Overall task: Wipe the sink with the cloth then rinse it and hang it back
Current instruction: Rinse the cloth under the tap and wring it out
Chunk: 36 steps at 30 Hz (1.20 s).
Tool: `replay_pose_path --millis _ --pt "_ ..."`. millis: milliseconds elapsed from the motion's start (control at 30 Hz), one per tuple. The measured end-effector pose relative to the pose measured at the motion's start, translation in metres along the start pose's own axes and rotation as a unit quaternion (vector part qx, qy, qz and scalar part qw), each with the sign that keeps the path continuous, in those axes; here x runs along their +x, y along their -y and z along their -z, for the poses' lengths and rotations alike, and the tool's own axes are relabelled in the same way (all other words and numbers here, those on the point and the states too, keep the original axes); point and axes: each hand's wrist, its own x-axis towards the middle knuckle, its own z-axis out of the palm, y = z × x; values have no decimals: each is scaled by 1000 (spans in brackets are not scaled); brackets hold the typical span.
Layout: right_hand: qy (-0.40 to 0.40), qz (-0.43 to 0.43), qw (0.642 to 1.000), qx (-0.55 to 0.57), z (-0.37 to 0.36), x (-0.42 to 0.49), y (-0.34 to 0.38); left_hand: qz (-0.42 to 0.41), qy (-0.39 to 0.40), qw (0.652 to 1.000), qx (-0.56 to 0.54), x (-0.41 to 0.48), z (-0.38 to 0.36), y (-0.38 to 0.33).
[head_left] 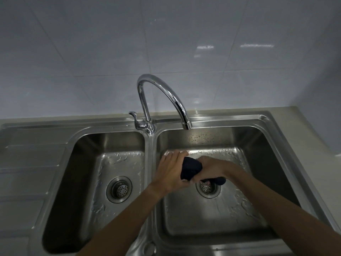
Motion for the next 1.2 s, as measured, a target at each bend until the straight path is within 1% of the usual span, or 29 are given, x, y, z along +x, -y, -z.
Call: replay_pose_path --millis 67,133,200,267,333,367,467,533,600,633,700,767,800,900,1000,1067,1100,1133,1167,1200 --pt "-11 -34 999 -33 0 3 5 25 -33 999 35 7 -3 -5" --pt "-25 -88 994 -67 3 4 9 -2 -54 996 68 12 -1 -9" --pt "-27 -126 987 -92 4 3 9 -41 -57 994 80 17 0 -11" --pt "-52 -122 983 -124 4 5 5 -56 -42 995 69 21 0 -11" --pt "-105 -98 972 -185 1 8 3 -54 -29 995 84 23 -3 -11" --pt "-137 -88 958 -236 -2 8 3 -49 -22 994 98 23 -4 -10" --pt "-213 -81 895 -383 -14 5 3 -35 -5 992 125 24 -4 -11" --pt "-235 -62 866 -437 -21 3 2 -11 7 990 140 24 3 -15" --pt "-237 -40 850 -469 -25 3 -1 3 27 990 137 22 8 -19" --pt "-235 -30 845 -480 -25 3 -3 17 52 991 119 22 7 -20" --pt "-234 -8 837 -495 -25 3 -8 62 90 994 27 20 6 -23" --pt "-237 12 831 -503 -23 2 -12 107 100 986 -78 18 5 -25" --pt "-241 21 827 -507 -22 2 -14 126 108 977 -135 17 4 -25" --pt "-259 46 819 -510 -20 1 -18 183 138 929 -290 14 0 -27" --pt "-263 59 820 -504 -19 0 -21 207 144 894 -371 14 -3 -28" --pt "-266 59 816 -509 -19 -1 -21 214 138 886 -388 14 -3 -28" --pt "-270 58 812 -515 -18 0 -20 209 130 892 -379 14 -1 -28" --pt "-271 53 809 -519 -18 0 -19 193 117 909 -351 13 1 -28" --pt "-267 46 811 -518 -18 0 -19 171 103 935 -295 13 3 -28" --pt "-260 30 822 -505 -17 0 -18 145 84 962 -214 12 5 -28"
